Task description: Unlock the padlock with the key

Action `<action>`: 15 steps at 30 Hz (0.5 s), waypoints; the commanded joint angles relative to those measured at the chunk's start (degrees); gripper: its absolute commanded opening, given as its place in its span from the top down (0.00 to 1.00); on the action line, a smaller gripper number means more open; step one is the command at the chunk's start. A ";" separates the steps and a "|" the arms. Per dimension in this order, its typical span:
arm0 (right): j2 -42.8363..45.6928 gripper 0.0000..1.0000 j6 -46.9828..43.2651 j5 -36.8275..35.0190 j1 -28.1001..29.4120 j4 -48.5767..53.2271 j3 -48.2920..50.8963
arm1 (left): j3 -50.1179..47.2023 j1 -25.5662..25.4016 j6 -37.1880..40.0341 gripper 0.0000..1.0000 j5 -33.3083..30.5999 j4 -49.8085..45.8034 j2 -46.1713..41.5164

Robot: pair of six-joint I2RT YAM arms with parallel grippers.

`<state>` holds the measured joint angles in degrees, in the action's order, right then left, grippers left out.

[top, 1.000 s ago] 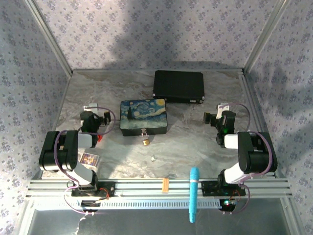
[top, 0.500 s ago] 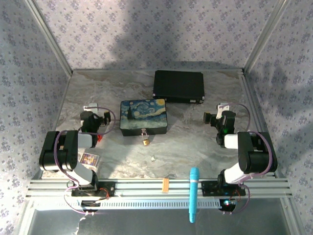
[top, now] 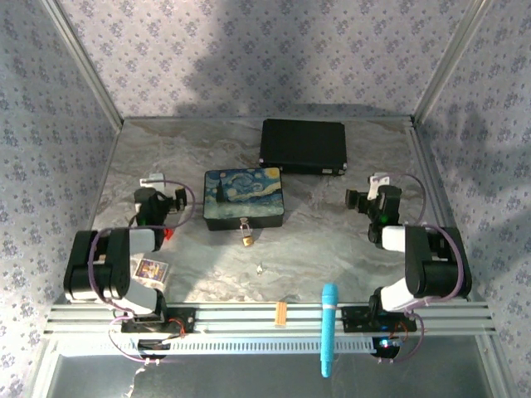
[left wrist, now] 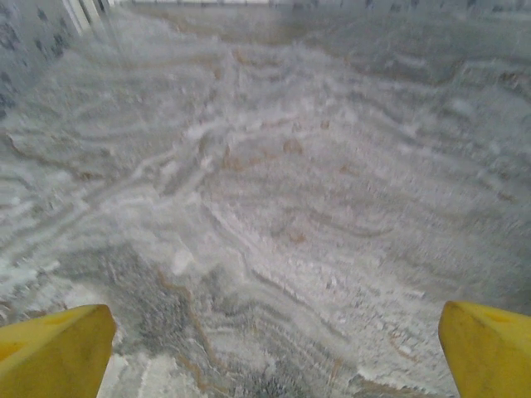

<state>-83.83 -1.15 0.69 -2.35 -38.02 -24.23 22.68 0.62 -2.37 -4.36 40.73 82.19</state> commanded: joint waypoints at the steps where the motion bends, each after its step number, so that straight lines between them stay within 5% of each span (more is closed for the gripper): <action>1: 5.61 0.01 -1.44 1.72 -0.16 5.97 -2.35 | 2.22 -0.18 0.06 0.00 -0.88 -5.98 -6.76; 6: 15.78 0.01 1.26 2.30 -0.16 13.58 -3.11 | 3.27 -0.16 -6.99 0.00 -1.32 -14.14 -17.48; 10: 21.60 0.01 14.75 -0.29 -0.50 34.73 -11.59 | 7.16 -0.18 -24.46 0.00 -1.25 -27.22 -24.94; 15: 22.93 0.01 20.30 12.51 0.21 48.55 -17.03 | 9.65 -0.23 -39.65 0.00 9.69 -40.85 -28.88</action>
<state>-62.11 12.47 5.67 -2.85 -3.77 -39.66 30.06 0.62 -29.67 -2.22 12.27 54.08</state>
